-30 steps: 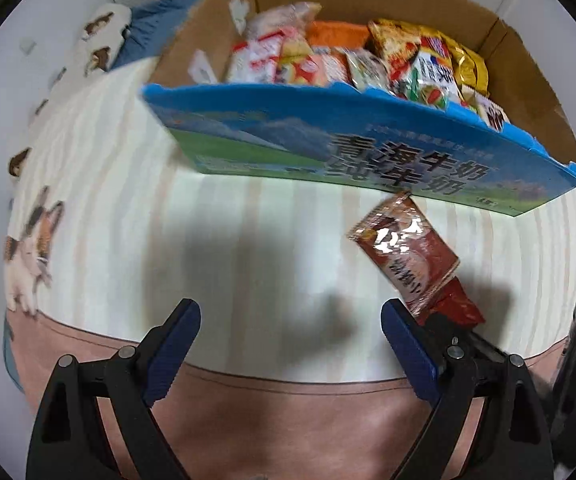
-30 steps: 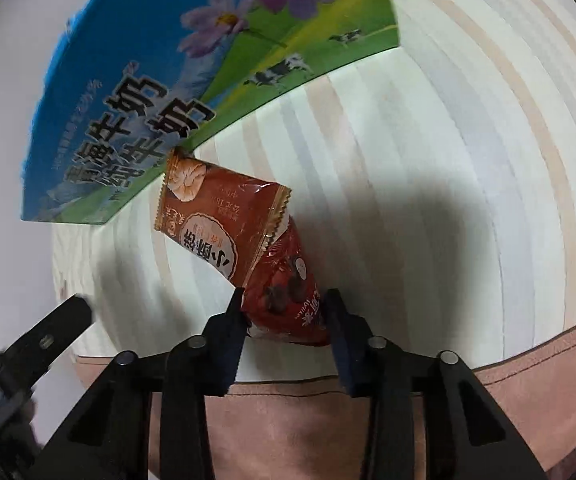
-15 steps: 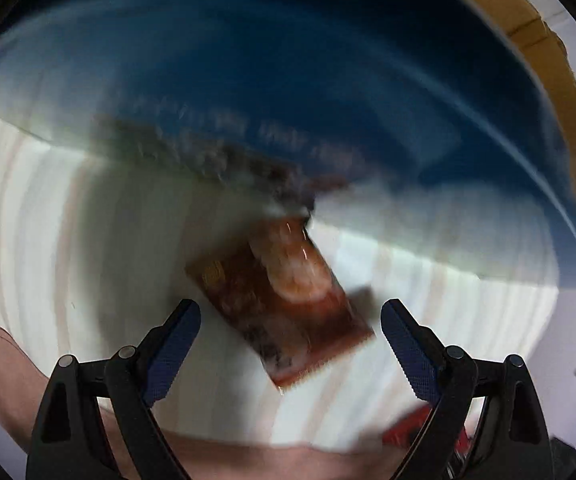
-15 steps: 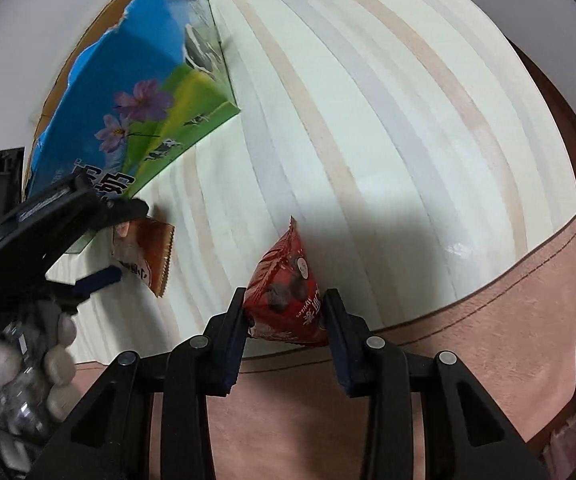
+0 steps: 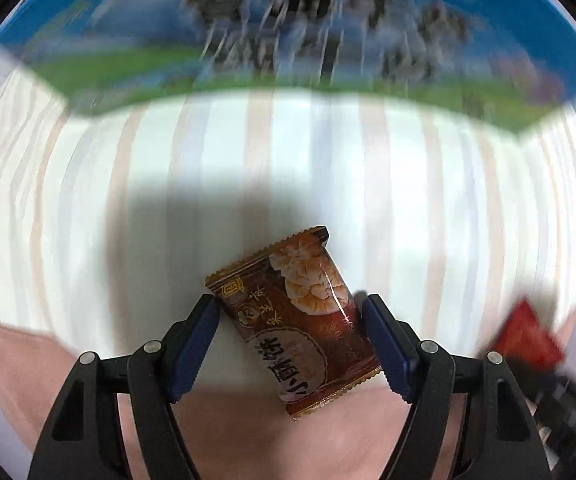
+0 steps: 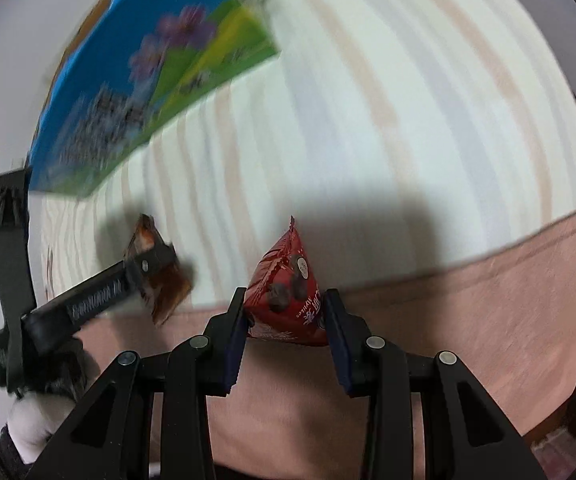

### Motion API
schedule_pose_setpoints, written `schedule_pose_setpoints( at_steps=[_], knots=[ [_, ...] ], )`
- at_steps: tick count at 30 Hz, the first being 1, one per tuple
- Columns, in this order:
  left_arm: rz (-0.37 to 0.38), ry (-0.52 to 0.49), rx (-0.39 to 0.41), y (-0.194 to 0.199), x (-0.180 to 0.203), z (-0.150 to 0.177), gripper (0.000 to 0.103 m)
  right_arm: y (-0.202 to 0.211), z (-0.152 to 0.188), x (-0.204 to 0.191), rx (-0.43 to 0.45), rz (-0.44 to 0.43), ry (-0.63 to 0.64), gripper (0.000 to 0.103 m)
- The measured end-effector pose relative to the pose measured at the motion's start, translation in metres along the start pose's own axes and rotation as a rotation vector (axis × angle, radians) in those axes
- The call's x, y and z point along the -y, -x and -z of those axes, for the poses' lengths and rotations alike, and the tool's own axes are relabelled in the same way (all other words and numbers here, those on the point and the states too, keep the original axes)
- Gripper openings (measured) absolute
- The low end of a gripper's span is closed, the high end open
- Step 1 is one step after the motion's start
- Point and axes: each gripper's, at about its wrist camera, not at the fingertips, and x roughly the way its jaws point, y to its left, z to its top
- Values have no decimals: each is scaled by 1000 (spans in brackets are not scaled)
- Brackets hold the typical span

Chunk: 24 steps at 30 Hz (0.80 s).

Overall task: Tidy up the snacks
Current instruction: 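Grasp the brown shrimp cracker pack with the left tool while the right tool grasps the red chocolate pack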

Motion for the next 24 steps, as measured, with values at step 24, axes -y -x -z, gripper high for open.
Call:
schedule_pose_setpoints(
  at_steps=[24],
  knots=[
    [75,-18,-65,2,-41,46,73,-28,62,3,-60,-22,-50,54]
  ],
)
